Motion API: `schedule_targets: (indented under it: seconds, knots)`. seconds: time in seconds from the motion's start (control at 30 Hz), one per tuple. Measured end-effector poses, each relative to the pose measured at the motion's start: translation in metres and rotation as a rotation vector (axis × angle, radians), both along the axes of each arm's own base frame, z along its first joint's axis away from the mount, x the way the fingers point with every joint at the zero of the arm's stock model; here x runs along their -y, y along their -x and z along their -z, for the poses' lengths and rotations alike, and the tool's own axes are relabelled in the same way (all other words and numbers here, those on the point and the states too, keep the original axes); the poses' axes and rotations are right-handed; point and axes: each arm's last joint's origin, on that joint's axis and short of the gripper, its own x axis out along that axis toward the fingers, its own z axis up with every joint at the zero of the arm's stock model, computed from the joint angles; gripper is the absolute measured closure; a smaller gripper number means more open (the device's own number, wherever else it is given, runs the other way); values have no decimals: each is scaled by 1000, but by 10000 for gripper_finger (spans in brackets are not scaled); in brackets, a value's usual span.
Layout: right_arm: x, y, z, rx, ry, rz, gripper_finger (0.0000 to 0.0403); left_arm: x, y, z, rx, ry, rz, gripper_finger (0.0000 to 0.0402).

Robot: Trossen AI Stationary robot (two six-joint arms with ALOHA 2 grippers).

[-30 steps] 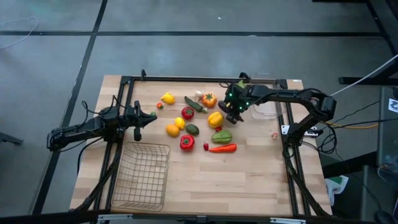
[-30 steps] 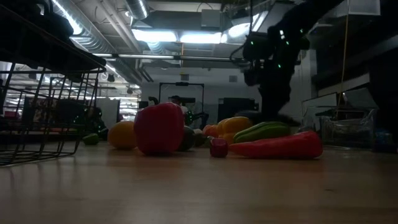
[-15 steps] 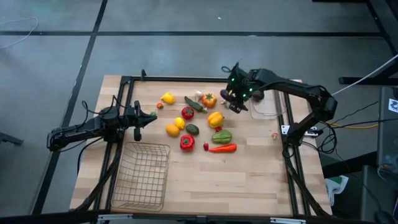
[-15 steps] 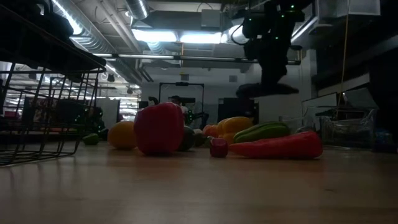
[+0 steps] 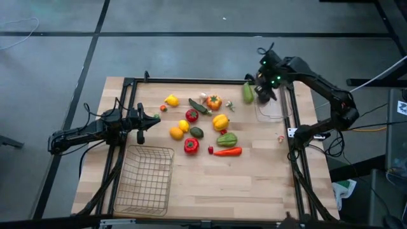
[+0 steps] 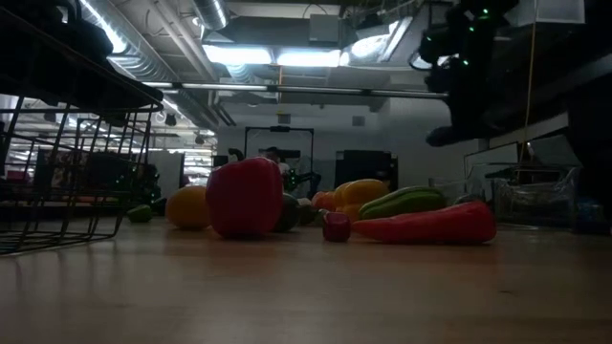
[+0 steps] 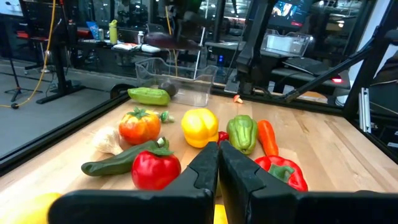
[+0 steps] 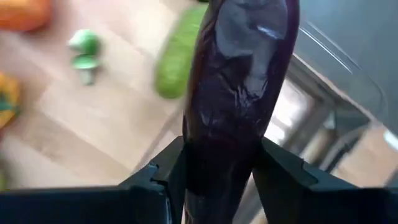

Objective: Sort produce into baskets
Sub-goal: Put the purple eggplant into the transparent bin

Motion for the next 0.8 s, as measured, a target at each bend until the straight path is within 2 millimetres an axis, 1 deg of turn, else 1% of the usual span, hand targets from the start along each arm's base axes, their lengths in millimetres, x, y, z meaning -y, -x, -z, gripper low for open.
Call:
schedule_targets:
  seconds: [0.07, 0.13, 0.3, 0.47, 0.73, 0.8]
  knots:
    - [5, 10, 9, -14, -19, 58, 249, 0, 0, 0, 0, 0, 0, 391]
    - [9, 19, 22, -35, -51, 110, 249, 0, 0, 0, 0, 0, 0, 391]
    - [11, 33, 55, -83, -110, 152, 249, 0, 0, 0, 0, 0, -1, 391]
    - [11, 32, 67, -83, -93, 149, 249, 0, 0, 0, 0, 0, 0, 391]
    - [15, 30, 72, -90, -70, 174, 249, 0, 0, 0, 0, 0, -1, 391]
    - [18, 28, 76, -99, -74, 188, 249, 0, 0, 0, 0, 0, -1, 391]
